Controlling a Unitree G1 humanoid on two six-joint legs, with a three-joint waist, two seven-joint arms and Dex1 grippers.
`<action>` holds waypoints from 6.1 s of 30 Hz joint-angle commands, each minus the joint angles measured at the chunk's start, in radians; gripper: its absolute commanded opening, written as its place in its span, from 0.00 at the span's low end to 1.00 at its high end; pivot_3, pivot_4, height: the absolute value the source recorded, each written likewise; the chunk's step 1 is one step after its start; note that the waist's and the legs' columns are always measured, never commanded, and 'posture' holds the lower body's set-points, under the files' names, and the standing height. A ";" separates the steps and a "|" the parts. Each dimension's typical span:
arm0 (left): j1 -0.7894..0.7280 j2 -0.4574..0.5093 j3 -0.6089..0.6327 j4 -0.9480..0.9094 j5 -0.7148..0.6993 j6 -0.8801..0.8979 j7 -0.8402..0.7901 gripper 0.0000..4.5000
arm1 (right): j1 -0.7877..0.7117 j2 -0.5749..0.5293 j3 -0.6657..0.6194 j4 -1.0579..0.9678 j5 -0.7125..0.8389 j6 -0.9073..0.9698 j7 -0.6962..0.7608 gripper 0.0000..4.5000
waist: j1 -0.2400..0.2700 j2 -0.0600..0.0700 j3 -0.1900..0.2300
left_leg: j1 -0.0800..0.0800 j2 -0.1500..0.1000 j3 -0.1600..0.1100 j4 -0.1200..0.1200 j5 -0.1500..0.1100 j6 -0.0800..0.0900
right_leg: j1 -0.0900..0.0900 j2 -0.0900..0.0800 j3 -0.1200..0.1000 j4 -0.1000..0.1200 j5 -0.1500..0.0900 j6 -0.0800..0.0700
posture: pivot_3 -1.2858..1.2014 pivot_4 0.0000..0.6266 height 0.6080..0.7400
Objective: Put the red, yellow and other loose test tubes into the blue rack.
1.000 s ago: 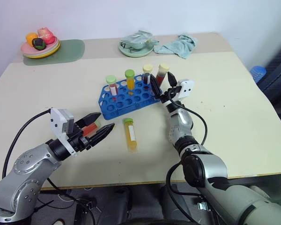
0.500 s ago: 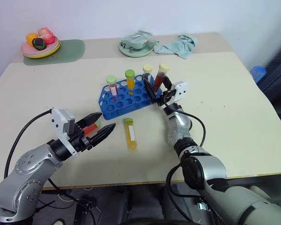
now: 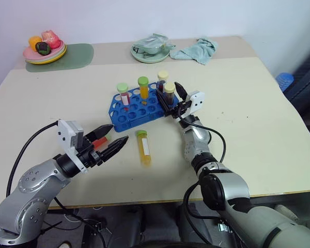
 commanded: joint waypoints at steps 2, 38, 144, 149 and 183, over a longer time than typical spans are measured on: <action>-0.015 -0.003 -0.003 -0.017 -0.004 -0.018 0.004 0.79 | -0.009 -0.009 -0.006 -0.031 0.002 -0.019 -0.035 0.99 | 0.001 0.000 0.000 | 0.000 0.000 0.000 0.000 0.000 0.000 | 0.000 0.000 0.000 0.000 0.000 0.000 | 0.52 0.24 1.00; -0.704 -0.189 -0.090 0.238 -0.174 0.979 0.594 0.79 | 0.788 -0.992 -0.044 -1.659 0.436 1.339 0.252 0.99 | 0.081 -0.002 0.001 | -0.001 -0.001 0.002 0.006 -0.005 0.008 | 0.004 -0.001 0.000 -0.003 0.001 0.001 | 0.52 0.24 1.00; -0.699 -0.376 -0.398 0.796 0.545 -0.742 0.157 0.18 | 0.851 -0.842 -0.172 -1.637 0.338 1.179 0.091 1.00 | 0.083 -0.009 0.001 | -0.001 0.001 0.026 0.007 -0.005 0.009 | -0.005 0.000 0.021 -0.004 0.006 0.007 | 0.52 0.24 1.00; -0.752 -0.437 -0.394 0.938 0.576 -0.821 0.137 0.18 | 0.864 -0.843 -0.189 -1.652 0.338 1.185 0.087 1.00 | 0.083 -0.009 0.001 | -0.001 0.001 0.026 0.007 -0.005 0.009 | -0.004 0.000 0.021 -0.004 0.006 0.007 | 0.52 0.24 1.00; -0.730 -0.478 -0.380 1.077 0.633 -0.879 0.067 0.18 | 1.014 -0.841 -0.297 -1.728 0.441 1.204 0.143 1.00 | 0.081 -0.009 0.001 | -0.001 0.001 0.026 0.007 -0.005 0.009 | -0.004 0.001 0.021 -0.004 0.006 0.008 | 0.52 0.24 1.00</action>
